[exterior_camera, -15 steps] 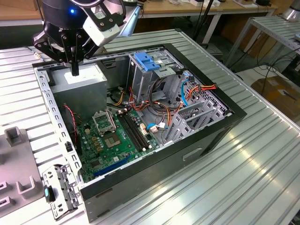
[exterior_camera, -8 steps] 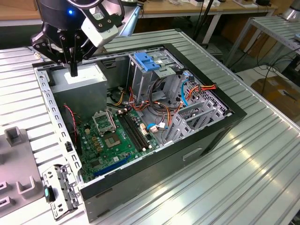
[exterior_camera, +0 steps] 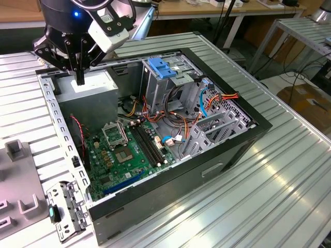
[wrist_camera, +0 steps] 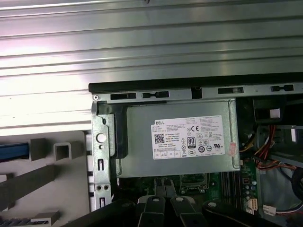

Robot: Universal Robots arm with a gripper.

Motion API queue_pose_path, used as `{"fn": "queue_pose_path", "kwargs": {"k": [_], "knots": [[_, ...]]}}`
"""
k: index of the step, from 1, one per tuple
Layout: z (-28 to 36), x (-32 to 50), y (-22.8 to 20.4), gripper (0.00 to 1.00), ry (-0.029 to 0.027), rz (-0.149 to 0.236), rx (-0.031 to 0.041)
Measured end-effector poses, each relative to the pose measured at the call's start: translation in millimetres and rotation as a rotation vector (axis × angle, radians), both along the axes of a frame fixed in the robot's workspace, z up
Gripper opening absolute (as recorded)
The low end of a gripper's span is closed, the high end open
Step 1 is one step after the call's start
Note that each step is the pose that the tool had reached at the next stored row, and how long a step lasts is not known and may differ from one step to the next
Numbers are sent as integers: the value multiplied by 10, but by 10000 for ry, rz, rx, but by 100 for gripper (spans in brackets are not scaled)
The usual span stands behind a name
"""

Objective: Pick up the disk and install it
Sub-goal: 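Reach for the disk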

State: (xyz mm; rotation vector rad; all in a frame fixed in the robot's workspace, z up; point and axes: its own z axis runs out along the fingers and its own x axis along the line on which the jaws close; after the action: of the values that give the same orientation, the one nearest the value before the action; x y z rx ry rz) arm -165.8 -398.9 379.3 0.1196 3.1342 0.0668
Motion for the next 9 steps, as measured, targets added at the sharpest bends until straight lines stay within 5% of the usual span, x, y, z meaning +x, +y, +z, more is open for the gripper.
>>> {"fn": "queue_pose_path", "kwargs": {"k": [9], "knots": [[-11, -101, 0, 11, 3, 0, 0]]}}
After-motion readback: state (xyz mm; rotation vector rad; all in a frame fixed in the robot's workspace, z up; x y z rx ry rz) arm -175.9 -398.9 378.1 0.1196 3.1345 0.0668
